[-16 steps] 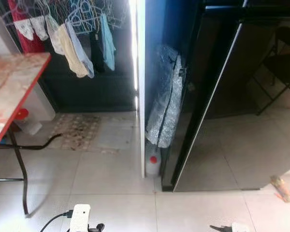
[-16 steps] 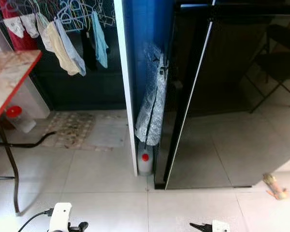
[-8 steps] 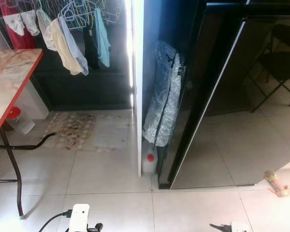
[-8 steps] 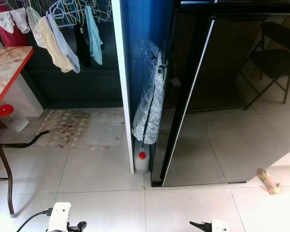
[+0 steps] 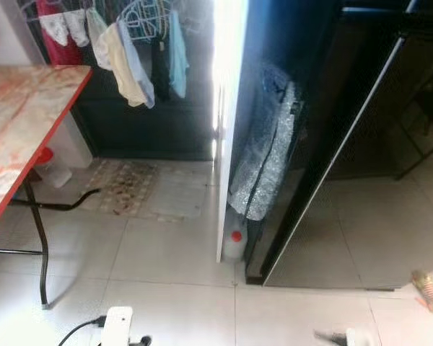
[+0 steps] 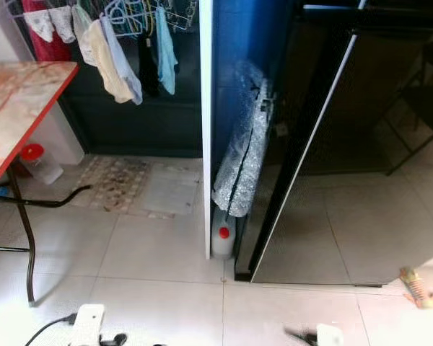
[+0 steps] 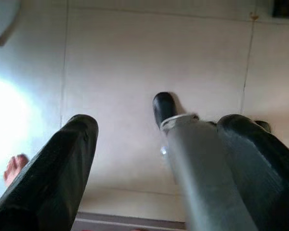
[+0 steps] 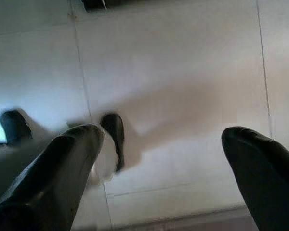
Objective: Restocking fridge
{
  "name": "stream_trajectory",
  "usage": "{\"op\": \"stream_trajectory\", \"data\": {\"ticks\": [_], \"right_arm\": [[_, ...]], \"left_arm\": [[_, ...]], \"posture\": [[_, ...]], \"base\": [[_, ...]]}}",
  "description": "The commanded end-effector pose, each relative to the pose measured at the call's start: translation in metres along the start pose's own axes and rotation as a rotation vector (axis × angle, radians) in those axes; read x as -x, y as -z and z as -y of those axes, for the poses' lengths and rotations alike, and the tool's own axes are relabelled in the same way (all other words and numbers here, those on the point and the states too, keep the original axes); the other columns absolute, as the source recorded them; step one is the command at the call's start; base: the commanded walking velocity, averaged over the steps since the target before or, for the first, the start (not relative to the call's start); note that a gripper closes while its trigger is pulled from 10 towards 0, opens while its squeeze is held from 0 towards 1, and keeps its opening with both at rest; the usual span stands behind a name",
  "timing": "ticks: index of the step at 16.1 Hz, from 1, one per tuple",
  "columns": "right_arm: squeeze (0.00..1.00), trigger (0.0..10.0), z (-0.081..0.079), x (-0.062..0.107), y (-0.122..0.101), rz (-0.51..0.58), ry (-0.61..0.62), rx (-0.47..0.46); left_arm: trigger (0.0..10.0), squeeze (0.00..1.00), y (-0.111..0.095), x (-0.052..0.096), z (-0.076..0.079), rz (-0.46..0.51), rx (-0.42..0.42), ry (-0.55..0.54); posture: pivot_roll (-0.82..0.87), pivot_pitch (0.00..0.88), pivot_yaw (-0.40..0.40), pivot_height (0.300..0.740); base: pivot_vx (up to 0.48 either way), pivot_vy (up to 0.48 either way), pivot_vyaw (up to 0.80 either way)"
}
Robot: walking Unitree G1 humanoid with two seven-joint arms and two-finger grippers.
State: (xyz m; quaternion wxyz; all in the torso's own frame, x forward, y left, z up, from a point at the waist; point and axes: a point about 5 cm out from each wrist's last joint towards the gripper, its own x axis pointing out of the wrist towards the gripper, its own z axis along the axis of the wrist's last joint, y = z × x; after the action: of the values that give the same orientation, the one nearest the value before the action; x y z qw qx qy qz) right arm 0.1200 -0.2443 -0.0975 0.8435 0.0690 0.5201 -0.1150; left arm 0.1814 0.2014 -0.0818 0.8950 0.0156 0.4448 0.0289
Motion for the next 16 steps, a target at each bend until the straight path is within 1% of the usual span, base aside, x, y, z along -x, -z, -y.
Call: {"op": "stream_trajectory", "data": {"ticks": [1, 3, 5, 6, 7, 9, 10, 11, 13, 16], "right_arm": [[0.0, 10.0, 0.004, 0.001, 0.004, -0.016, 0.013, -0.01], [0.0, 10.0, 0.006, 0.001, 0.004, -0.019, 0.021, -0.012], [0.0, 10.0, 0.008, 0.002, 0.005, -0.016, 0.039, -0.018], [0.0, 10.0, 0.009, 0.002, 0.005, -0.017, 0.043, 0.004], [0.0, 10.0, 0.008, 0.002, 0.005, -0.013, 0.038, 0.001], [0.0, 10.0, 0.006, 0.002, 0.006, -0.024, 0.04, 0.027], [0.0, 10.0, 0.005, 0.001, 0.007, -0.027, 0.041, 0.023], [0.0, 10.0, 0.003, 0.001, 0.009, -0.026, 0.045, -0.029], [0.0, 10.0, -0.001, 0.0, 0.009, -0.038, 0.029, 0.002], [0.0, 10.0, -0.004, -0.001, 0.006, -0.037, 0.028, 0.001]], "left_arm": [[10.0, 0.0, 0.009, 0.002, -0.001, -0.028, -0.006, -0.014], [10.0, 0.0, 0.01, 0.002, 0.001, -0.033, 0.0, -0.014], [10.0, 0.0, 0.012, 0.002, 0.002, -0.037, -0.001, -0.017], [10.0, 0.0, 0.012, 0.002, 0.002, -0.039, -0.007, -0.019], [10.0, 0.0, 0.013, 0.002, 0.001, -0.04, -0.01, -0.024], [10.0, 0.0, 0.013, 0.003, -0.003, -0.035, -0.004, -0.04], [10.0, 0.0, 0.013, 0.003, -0.004, -0.034, -0.003, -0.044], [10.0, 0.0, 0.012, 0.003, -0.007, -0.033, -0.001, -0.05], [10.0, 0.0, 0.011, 0.003, -0.011, -0.03, 0.007, -0.064], [10.0, 0.0, 0.008, 0.003, -0.013, -0.025, 0.024, -0.083]], "posture": [[-0.18, 0.074, -0.024, 0.74], [-0.17, 0.063, -0.022, 0.74], [-0.16, 0.05, -0.013, 0.74], [-0.16, 0.045, -0.012, 0.74], [-0.15, 0.044, -0.01, 0.74], [-0.14, 0.053, -0.01, 0.74], [-0.14, 0.055, -0.012, 0.74], [-0.14, 0.065, -0.014, 0.74], [-0.13, 0.073, -0.016, 0.74], [-0.1, 0.073, -0.018, 0.74]], "base": [[0.0, 0.0, 0.0], [0.0, 0.0, 0.0], [0.0, 0.352, 0.0], [0.0, 0.345, 0.0], [0.0, 0.337, 0.0], [0.0, 0.324, 0.8], [0.0, 0.322, 0.8], [0.0, 0.319, 0.0], [0.0, 0.322, 0.0], [0.0, 0.315, 0.0]]}}
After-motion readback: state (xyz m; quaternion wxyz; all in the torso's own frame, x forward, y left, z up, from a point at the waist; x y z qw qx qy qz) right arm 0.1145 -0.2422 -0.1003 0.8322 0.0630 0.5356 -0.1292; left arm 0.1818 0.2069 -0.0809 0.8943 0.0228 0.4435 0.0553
